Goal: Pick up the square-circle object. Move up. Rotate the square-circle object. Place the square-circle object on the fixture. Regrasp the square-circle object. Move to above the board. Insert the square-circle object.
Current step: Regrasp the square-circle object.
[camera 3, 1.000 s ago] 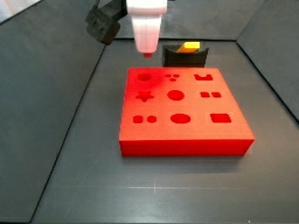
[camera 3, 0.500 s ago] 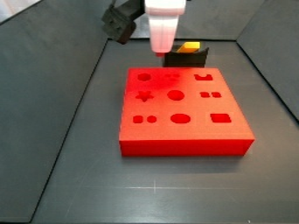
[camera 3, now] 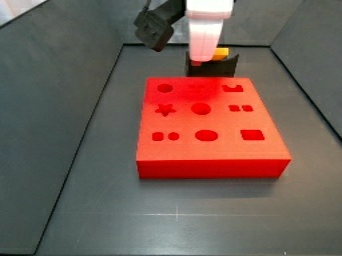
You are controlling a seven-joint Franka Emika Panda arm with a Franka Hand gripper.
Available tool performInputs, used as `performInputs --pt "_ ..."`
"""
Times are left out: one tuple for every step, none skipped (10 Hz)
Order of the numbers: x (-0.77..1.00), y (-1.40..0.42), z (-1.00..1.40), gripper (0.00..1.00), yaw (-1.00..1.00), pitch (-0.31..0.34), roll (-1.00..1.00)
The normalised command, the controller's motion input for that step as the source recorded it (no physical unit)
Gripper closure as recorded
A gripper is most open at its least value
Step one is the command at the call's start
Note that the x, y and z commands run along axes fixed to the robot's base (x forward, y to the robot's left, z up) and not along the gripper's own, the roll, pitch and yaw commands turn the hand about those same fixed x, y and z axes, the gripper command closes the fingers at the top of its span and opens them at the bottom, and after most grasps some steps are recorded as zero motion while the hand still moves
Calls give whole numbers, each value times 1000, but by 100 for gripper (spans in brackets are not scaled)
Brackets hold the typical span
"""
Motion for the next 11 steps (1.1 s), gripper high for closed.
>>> performInputs --pt "865 -21 1 0 45 190 18" --pt "763 -23 -3 0 47 195 14" --pt "692 -18 -2 0 50 194 8" --pt "620 -18 -1 0 51 197 5" --pt "550 -18 -2 0 52 202 3" --pt "464 -18 -2 0 51 203 -3" --pt "405 -15 -3 0 51 208 -4" --pt "344 -15 5 0 51 212 -3" --pt "266 -18 2 0 53 220 -4" --pt "221 -17 -5 0 55 221 -7" --pt "174 -15 -1 0 55 219 -10"
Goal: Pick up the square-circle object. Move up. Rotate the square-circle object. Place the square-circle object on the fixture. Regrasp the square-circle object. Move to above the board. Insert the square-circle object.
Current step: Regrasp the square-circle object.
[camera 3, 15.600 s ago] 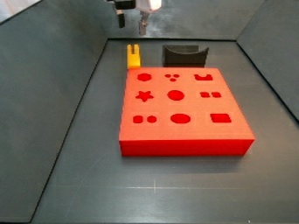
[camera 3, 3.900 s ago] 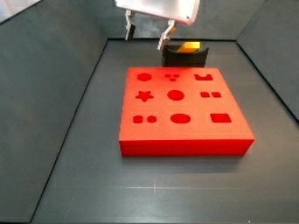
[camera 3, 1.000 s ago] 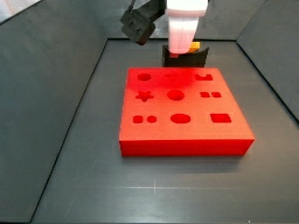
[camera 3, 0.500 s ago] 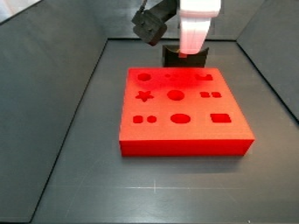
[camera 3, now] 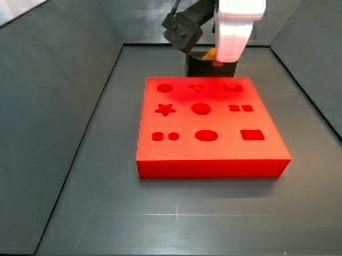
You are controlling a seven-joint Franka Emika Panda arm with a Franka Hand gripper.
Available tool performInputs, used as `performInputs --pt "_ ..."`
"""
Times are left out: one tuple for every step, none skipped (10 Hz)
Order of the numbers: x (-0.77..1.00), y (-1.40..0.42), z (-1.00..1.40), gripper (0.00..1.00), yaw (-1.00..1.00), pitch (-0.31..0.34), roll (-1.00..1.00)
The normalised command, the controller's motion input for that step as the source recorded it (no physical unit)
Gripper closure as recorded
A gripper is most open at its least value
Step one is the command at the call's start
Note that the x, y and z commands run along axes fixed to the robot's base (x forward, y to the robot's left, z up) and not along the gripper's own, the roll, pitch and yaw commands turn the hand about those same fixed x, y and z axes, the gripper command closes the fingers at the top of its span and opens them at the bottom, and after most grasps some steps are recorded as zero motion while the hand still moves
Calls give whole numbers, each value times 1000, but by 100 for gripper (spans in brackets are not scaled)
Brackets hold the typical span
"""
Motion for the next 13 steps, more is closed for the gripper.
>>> performInputs --pt "124 -16 2 0 56 220 -13" --pt "79 -17 2 0 60 216 -14" --pt "79 -15 2 0 61 215 -14" --pt "79 -15 2 0 61 214 -14" --pt "81 -15 3 0 62 212 -15" --pt "82 -16 3 0 62 211 -16" --pt "83 -16 3 0 62 210 -16" --pt "83 -16 3 0 62 210 -17" --pt "84 -16 3 0 62 209 -17" --pt "84 -16 3 0 62 209 -17" --pt "84 -15 3 0 62 209 -17" --pt "85 -15 3 0 62 208 -17" --pt "85 -15 3 0 62 208 -17"
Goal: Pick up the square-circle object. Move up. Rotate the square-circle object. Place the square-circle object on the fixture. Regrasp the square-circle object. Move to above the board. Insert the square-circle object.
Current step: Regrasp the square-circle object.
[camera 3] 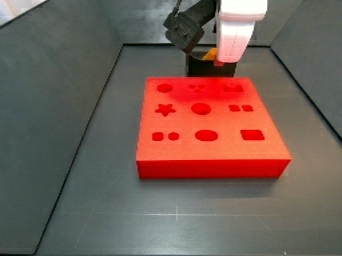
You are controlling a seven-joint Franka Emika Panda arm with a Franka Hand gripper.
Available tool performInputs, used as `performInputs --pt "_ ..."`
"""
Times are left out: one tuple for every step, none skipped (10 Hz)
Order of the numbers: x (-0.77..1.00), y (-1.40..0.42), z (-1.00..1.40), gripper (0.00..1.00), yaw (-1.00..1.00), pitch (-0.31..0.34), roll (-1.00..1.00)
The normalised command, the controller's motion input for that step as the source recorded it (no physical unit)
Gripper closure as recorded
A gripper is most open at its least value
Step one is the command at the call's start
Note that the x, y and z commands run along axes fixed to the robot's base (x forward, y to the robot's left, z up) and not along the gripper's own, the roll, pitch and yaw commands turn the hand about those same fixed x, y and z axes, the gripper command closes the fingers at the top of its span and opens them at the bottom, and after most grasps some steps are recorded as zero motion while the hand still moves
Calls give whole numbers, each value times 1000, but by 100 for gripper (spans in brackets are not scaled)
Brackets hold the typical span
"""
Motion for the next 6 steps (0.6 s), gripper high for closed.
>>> performInputs --pt "85 -15 3 0 62 208 -17" --pt "85 -15 3 0 62 208 -17" --pt "85 -15 3 0 62 208 -17" --pt "85 -15 3 0 62 208 -17" --pt "85 -15 3 0 62 208 -17" --pt "85 -15 3 0 62 208 -17"
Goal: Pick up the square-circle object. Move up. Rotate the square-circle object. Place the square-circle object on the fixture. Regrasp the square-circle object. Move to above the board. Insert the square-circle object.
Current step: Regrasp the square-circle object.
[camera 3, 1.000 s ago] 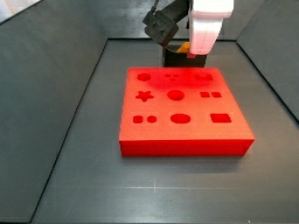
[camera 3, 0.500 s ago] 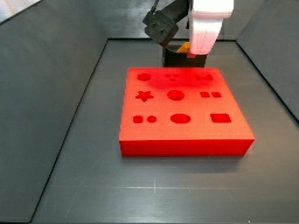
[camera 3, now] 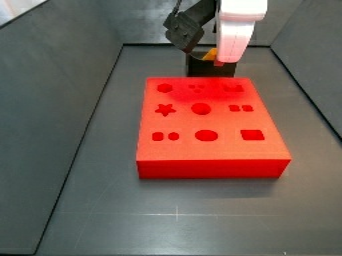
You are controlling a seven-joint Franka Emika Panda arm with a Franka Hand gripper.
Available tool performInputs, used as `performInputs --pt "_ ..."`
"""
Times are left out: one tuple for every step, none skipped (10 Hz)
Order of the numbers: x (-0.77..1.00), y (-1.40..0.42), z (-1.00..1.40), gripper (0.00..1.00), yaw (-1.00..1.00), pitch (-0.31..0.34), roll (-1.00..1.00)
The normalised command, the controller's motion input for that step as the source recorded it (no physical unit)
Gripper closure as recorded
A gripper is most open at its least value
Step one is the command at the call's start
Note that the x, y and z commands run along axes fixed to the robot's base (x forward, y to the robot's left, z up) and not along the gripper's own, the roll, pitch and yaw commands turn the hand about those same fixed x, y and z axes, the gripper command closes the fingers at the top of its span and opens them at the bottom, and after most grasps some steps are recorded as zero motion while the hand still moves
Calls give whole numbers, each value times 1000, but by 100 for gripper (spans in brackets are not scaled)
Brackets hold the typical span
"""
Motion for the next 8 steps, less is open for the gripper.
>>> performInputs --pt "85 -15 3 0 62 208 -17" --pt "85 -15 3 0 62 208 -17" --pt "85 -15 3 0 62 208 -17" --pt "85 -15 3 0 62 208 -17" --pt "85 -15 3 0 62 208 -17" --pt "85 -15 3 0 62 208 -17" --pt "85 -15 3 0 62 208 -17" --pt "85 -15 3 0 62 208 -17"
